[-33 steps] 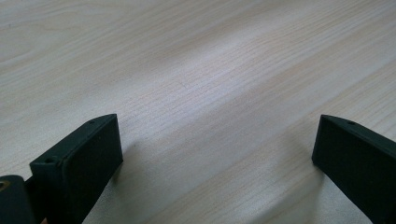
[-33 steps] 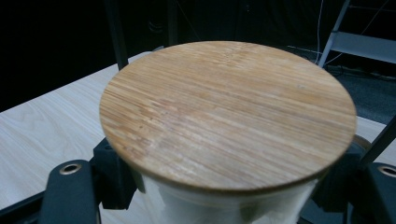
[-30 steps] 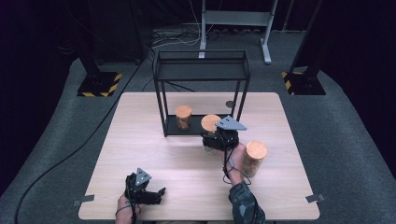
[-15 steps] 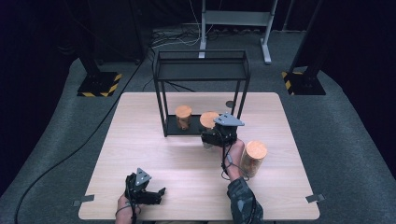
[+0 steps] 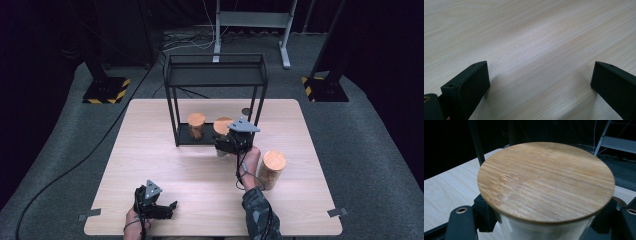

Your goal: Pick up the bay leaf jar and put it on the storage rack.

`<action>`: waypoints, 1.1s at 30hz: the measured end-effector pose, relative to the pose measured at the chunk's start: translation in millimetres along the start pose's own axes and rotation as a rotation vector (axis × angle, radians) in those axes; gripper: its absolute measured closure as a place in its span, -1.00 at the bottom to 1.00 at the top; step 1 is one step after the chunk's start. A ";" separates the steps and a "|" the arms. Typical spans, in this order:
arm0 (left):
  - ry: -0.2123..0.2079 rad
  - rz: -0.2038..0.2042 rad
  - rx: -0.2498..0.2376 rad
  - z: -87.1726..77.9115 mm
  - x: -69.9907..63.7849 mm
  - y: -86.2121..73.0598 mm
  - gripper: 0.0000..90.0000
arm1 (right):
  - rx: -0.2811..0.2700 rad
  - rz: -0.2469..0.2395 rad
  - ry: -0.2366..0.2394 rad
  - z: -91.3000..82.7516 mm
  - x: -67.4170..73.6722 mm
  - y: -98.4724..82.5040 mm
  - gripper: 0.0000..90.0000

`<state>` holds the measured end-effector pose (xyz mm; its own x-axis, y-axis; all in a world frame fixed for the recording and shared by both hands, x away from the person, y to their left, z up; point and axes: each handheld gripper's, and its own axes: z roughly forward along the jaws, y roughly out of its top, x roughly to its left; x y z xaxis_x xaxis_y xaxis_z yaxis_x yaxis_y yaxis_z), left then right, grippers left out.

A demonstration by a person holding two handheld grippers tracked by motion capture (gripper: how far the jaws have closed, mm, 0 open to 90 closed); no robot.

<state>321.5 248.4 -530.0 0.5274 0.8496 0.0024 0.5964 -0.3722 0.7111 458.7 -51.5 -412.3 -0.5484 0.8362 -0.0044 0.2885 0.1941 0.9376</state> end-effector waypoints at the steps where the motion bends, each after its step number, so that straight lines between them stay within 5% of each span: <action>1: 0.000 0.000 0.000 0.0 0.0 0.0 -0.97 | 0.000 0.000 0.000 0.0 0.0 0.0 -0.46; 33: -0.001 0.001 -0.002 0.0 -0.2 -0.1 -0.96 | 0.013 0.002 -0.026 28.2 -6.0 11.1 -0.46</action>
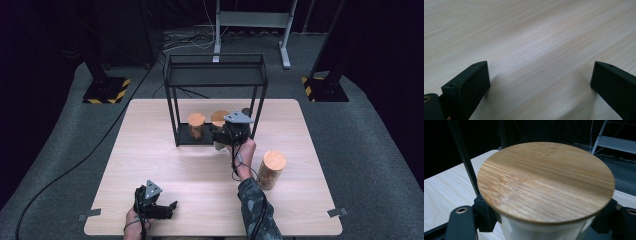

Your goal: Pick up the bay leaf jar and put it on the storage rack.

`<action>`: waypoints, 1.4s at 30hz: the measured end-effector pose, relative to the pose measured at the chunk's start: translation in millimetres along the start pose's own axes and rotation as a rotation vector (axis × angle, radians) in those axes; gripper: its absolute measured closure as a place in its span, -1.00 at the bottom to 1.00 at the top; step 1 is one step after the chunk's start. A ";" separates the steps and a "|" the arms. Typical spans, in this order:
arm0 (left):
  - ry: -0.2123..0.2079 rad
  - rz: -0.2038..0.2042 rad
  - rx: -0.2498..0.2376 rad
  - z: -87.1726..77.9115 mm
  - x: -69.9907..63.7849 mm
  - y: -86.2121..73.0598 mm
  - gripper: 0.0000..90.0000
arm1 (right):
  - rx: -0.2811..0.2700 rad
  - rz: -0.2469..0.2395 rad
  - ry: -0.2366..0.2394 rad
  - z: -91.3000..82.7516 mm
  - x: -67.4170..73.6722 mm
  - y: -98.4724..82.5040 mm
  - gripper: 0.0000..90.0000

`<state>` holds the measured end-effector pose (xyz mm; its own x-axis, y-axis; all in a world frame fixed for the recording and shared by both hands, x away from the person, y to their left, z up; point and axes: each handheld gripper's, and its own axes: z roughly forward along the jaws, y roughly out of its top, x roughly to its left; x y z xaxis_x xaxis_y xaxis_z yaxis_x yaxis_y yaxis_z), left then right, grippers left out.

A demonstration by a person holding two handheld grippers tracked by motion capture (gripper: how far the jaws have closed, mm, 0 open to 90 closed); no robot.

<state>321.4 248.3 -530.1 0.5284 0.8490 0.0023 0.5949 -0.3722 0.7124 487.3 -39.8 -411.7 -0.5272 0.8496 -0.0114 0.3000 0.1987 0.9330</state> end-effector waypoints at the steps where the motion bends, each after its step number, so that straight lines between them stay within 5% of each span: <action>1: 0.000 0.000 0.000 0.0 0.0 0.0 -0.96 | 0.000 0.000 0.000 0.0 0.0 0.0 -0.46; 42: -0.004 0.001 -0.005 0.0 -0.5 -0.2 -0.94 | 0.002 0.038 -0.028 26.3 -14.9 10.3 -0.46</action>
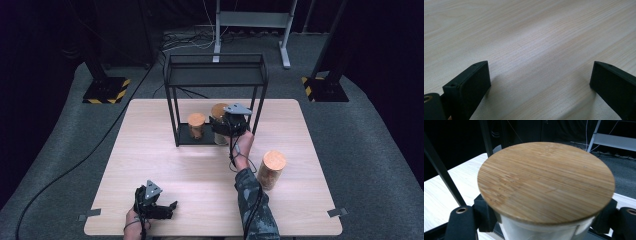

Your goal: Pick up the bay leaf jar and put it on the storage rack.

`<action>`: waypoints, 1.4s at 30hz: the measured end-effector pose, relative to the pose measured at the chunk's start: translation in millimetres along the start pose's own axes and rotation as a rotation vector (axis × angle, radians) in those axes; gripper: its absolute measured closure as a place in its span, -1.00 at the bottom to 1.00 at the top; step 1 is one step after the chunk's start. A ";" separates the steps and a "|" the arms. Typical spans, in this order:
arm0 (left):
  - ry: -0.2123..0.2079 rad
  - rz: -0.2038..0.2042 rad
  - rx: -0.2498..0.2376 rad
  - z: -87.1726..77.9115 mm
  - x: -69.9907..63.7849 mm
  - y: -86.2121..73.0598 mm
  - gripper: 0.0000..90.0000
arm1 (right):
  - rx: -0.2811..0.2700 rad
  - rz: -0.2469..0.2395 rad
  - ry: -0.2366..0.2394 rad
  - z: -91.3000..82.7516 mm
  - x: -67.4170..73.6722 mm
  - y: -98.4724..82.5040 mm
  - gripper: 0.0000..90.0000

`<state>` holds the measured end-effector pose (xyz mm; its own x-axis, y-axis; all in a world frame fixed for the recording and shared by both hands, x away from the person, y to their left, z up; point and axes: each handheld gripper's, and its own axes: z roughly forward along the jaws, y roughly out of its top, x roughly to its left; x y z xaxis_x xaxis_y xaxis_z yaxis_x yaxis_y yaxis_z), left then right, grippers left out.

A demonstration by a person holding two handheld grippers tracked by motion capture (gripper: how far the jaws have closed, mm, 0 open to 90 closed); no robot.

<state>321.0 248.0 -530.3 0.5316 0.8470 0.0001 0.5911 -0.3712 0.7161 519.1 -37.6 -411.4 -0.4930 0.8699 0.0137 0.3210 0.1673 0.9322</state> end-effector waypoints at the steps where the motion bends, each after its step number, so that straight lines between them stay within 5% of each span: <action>1: 0.000 0.000 0.000 0.0 0.0 0.0 -0.94 | -0.001 0.000 -0.002 0.7 -0.3 0.5 -0.46; 42: -0.004 0.004 0.000 -0.4 -0.1 -0.1 -0.93 | -0.003 0.012 -0.036 38.3 -10.8 -0.1 -0.45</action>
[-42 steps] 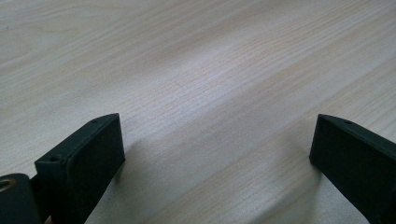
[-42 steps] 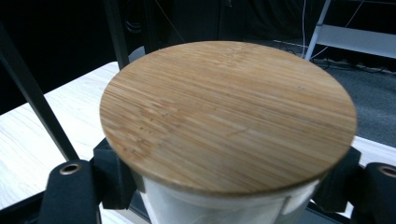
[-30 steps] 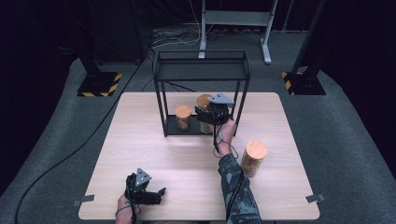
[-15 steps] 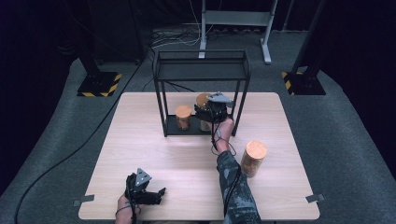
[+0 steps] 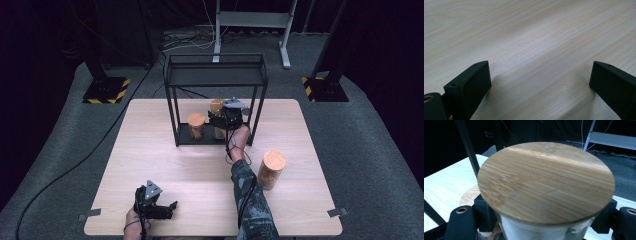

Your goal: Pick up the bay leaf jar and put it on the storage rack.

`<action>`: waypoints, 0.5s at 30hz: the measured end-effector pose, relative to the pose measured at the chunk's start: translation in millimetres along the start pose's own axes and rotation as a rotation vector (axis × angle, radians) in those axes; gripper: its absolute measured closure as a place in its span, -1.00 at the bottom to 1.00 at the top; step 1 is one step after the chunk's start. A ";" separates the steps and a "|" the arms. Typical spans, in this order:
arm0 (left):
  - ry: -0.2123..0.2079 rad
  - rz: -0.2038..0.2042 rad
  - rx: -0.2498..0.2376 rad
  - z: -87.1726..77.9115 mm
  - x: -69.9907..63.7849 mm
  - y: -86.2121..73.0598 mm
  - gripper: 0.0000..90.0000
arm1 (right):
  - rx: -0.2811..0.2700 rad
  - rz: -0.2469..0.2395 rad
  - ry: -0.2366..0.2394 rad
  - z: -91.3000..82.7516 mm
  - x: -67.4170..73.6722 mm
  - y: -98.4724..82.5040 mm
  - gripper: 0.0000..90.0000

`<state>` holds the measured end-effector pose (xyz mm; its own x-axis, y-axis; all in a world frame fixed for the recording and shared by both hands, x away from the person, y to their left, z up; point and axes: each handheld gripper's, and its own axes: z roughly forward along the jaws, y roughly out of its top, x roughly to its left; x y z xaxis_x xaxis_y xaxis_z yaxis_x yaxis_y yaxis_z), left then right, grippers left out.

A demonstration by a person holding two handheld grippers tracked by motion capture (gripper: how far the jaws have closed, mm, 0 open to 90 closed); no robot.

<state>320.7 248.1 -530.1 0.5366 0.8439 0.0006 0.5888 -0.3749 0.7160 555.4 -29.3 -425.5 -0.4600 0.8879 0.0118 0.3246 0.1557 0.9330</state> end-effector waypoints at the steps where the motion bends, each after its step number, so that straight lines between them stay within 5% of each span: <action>1: -0.001 0.004 0.002 -0.2 0.1 0.0 -0.93 | 0.002 0.003 0.000 1.3 0.3 0.1 -0.45; 15: -0.001 0.004 0.001 -0.2 0.1 0.0 -0.92 | 0.003 -0.003 0.001 9.9 2.7 4.3 -0.45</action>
<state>320.7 248.3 -529.9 0.5397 0.8418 0.0026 0.5872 -0.3787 0.7153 563.7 -21.9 -425.0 -0.4620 0.8868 0.0093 0.3259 0.1600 0.9318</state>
